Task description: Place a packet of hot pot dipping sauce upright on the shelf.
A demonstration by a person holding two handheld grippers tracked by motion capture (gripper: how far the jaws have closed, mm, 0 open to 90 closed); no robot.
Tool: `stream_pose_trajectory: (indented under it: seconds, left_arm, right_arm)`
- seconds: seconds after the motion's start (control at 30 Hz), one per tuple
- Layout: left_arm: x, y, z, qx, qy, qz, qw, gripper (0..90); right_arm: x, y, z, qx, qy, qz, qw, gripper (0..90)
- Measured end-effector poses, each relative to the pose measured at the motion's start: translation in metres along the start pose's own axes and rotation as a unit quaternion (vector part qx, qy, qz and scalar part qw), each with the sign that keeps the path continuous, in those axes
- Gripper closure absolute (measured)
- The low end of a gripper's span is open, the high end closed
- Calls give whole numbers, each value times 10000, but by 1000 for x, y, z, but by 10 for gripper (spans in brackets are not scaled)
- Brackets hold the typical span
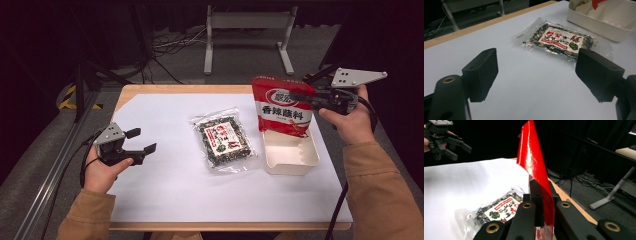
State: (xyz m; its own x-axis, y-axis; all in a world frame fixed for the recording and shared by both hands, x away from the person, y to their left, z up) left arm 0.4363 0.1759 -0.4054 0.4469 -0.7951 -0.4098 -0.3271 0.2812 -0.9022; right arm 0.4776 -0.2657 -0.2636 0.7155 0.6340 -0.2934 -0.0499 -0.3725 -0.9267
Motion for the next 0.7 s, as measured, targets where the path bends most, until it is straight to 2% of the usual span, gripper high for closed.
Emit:
stream_pose_trajectory:
  seconds: [0.2, 0.7]
  left_arm:
    - [0, 1, 1, -16, -10, 8, 10000, 189]
    - [1, 2, 1, -39, 31, 16, 10000, 191]
  right_arm:
    - [1, 6, -10, 121, 106, 13, 9999, 887]
    - [12, 23, -27, 130, 317, 196, 9992, 887]
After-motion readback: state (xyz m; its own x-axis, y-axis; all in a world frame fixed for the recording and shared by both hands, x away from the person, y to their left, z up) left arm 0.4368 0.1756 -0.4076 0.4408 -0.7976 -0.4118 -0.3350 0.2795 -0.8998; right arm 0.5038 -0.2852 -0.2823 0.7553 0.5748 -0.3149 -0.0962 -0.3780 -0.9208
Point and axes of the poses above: each handheld gripper's, and its own axes: x roughly forward along the jaws, y roughly out of its underside, z roughly to its left, the point moved 9 cm from there along x, roughly forward along the jaws, and after that the axes turned 12 degrees about y, right-handed, at the moved point
